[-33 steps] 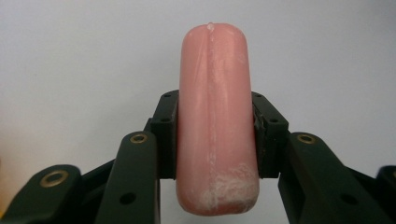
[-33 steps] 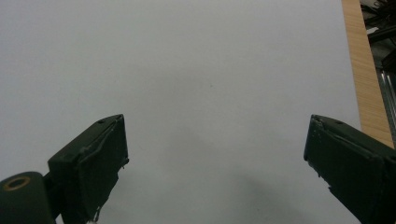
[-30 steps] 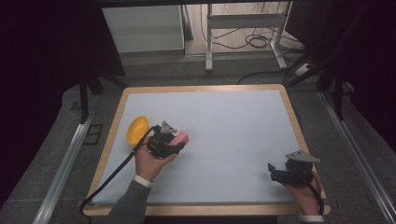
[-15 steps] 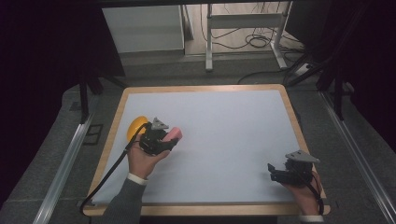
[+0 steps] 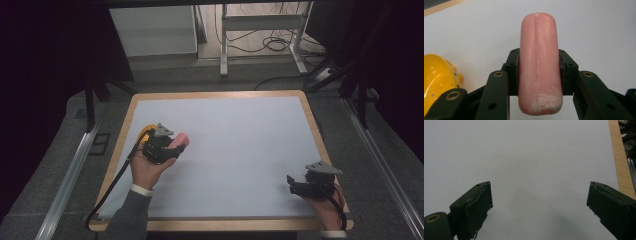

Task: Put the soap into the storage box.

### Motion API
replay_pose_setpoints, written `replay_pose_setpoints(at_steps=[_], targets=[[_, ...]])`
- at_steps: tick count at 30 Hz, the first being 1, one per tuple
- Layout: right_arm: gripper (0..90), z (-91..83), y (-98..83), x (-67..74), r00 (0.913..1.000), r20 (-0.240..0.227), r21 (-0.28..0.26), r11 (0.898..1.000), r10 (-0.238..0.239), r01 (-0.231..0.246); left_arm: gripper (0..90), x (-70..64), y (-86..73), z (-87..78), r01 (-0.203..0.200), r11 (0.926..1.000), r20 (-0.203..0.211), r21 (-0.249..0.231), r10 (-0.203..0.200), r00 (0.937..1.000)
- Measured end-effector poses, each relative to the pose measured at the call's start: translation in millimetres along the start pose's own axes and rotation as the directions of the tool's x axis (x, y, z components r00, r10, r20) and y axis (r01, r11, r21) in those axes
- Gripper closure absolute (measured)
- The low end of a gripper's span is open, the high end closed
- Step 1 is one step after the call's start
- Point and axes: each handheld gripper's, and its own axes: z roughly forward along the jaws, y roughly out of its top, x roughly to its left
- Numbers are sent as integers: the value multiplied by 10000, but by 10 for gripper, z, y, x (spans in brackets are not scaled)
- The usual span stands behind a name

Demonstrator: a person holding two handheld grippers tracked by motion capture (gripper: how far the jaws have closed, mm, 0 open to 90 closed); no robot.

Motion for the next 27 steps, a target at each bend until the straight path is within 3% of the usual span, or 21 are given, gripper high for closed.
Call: replay_pose_setpoints(at_steps=[27], targets=[[59, 9, -10, -12, 9999, 155, 47, 10000, 53, -54, 603, 261, -34, -108, 543, 9985, -485, -99, -548, 9973]])
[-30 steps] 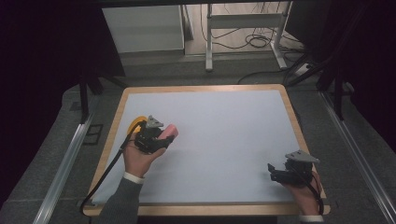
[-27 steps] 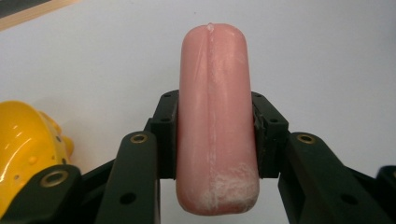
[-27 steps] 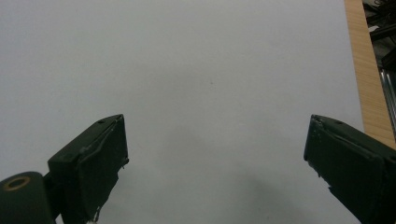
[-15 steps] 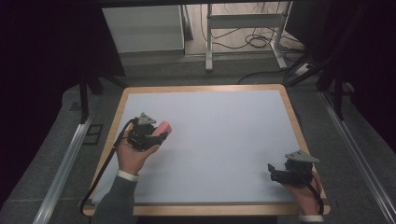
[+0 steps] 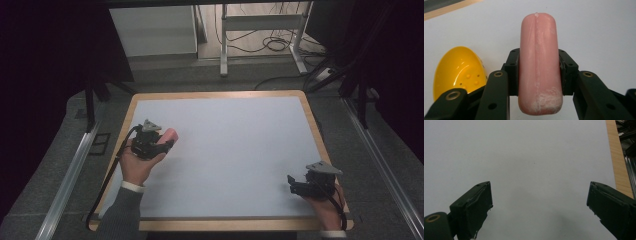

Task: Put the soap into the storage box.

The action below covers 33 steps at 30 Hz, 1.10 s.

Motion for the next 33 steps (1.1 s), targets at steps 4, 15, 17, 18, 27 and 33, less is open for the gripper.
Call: replay_pose_setpoints(at_steps=[4, 15, 17, 18, 27, 33], targets=[[59, -1, -1, -10, 10000, 16, -4, 10000, 27, -27, 603, 48, 5, -19, 14, 10000, -94, 58, -13, 10000], [59, -10, 2, -14, 10000, 37, -15, 10000, 77, -77, 603, 164, 16, -53, 191, 9998, -302, 102, -188, 9994], [60, -10, 1, -14, 10000, 37, -15, 10000, 79, -79, 603, 190, 22, -61, 247, 9997, -356, 85, -244, 9991], [59, -10, 1, -15, 10000, 40, -16, 10000, 80, -80, 603, 199, 23, -65, 262, 9996, -359, 76, -260, 9990], [60, -22, 1, -24, 9999, 52, -4, 9999, 151, -151, 603, 313, 39, -104, 448, 9990, -615, 80, -442, 9971], [60, -25, -2, -31, 9998, 57, -39, 9998, 201, -201, 603, 395, 45, -100, 587, 9982, -811, 101, -577, 9950]])
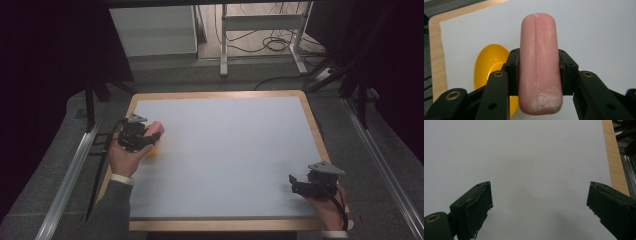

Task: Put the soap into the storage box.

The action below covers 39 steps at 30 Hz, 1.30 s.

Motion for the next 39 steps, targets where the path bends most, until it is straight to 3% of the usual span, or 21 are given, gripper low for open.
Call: replay_pose_setpoints(at_steps=[29, 39], targets=[[60, 24, -18, -2, 10000, 12, 126, 9999, -29, 29, 603, 298, -63, 167, 731, 9965, -570, 408, -707, 9959], [60, 26, -21, -5, 10000, 33, 135, 9999, -54, 54, 603, 389, -158, 345, 1067, 9912, -702, 778, -1013, 9924]])
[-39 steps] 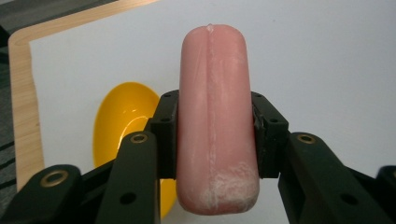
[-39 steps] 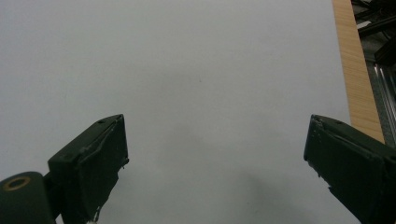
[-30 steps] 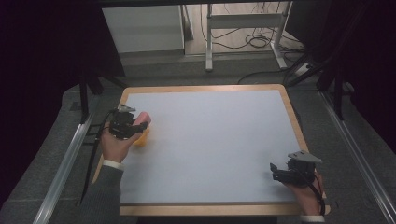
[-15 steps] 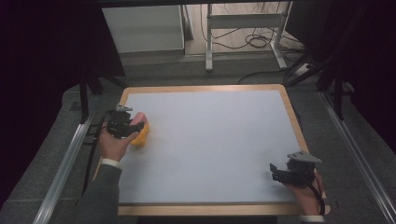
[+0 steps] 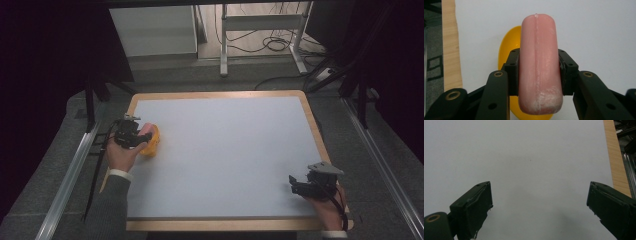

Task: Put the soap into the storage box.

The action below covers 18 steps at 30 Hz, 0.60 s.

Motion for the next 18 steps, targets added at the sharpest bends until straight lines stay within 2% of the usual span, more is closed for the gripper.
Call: replay_pose_setpoints(at_steps=[18], targets=[[59, 26, -11, 6, 10000, 6, 97, 9999, -30, 30, 603, 27, -112, 239, 172, 9989, -123, 439, -167, 9998]])
